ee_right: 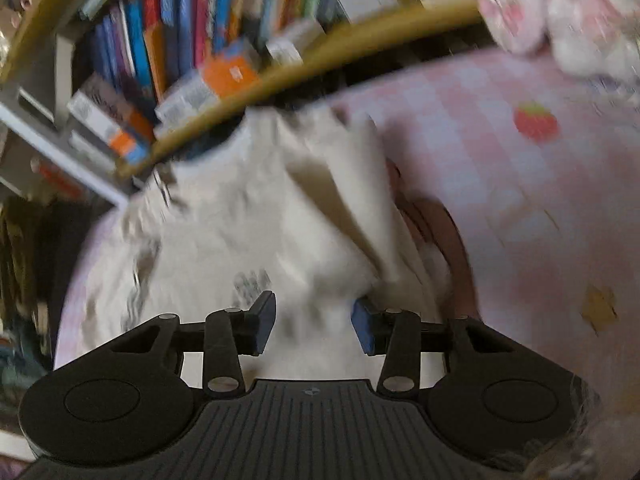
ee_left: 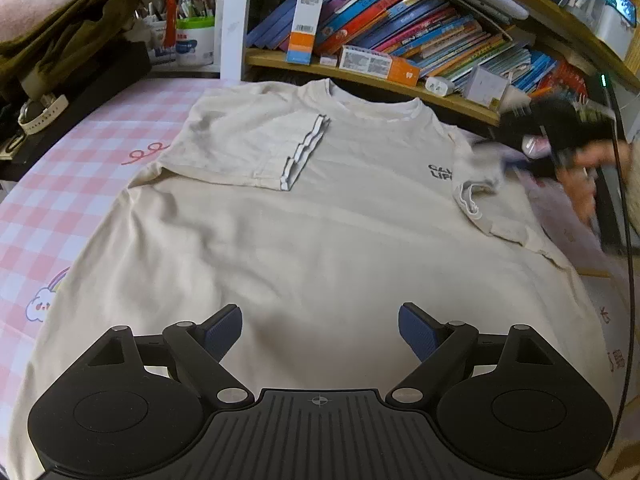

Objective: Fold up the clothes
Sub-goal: 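Fold the held side edge over the shirt body with the right gripper, then open the right gripper and withdraw from the folded side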

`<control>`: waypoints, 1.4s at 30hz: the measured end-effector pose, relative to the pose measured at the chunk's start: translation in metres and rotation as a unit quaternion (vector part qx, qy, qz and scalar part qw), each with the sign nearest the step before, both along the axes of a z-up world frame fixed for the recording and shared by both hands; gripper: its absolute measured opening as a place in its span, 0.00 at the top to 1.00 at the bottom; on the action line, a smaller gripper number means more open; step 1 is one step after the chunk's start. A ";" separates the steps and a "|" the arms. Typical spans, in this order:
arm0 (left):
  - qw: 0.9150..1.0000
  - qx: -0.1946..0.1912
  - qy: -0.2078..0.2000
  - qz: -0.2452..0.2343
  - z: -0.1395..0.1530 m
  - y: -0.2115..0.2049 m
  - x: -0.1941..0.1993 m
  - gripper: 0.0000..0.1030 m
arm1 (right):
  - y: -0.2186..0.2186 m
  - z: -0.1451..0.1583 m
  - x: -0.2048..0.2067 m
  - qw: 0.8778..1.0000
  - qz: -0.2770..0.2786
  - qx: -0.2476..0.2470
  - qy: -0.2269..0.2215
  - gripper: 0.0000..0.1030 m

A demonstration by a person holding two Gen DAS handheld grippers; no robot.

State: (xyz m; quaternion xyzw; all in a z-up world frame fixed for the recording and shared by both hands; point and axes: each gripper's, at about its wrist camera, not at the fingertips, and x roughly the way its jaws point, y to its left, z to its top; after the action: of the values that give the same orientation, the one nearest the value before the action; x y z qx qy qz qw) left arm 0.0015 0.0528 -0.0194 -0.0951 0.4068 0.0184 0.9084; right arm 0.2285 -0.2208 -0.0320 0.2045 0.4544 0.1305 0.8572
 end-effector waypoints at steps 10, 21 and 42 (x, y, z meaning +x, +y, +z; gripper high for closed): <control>1.000 -0.003 0.000 -0.003 -0.001 -0.005 0.006 0.15 | 0.015 0.025 -0.004 0.992 0.100 -0.014 -0.075 0.65; 1.000 0.007 0.007 -0.008 -0.001 -0.018 0.012 0.15 | -0.031 -0.014 0.015 0.991 0.055 -0.124 -0.011 0.74; 1.000 0.016 0.024 -0.009 -0.005 -0.025 0.012 0.15 | -0.087 -0.016 0.037 0.998 -0.030 -0.062 0.001 0.89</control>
State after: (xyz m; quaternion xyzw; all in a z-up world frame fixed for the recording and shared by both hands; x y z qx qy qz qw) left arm 0.0136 0.0278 -0.0245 -0.0760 0.4287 0.0190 0.9000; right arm 0.2650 -0.3082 -0.0484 0.1644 0.4564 0.0757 0.8712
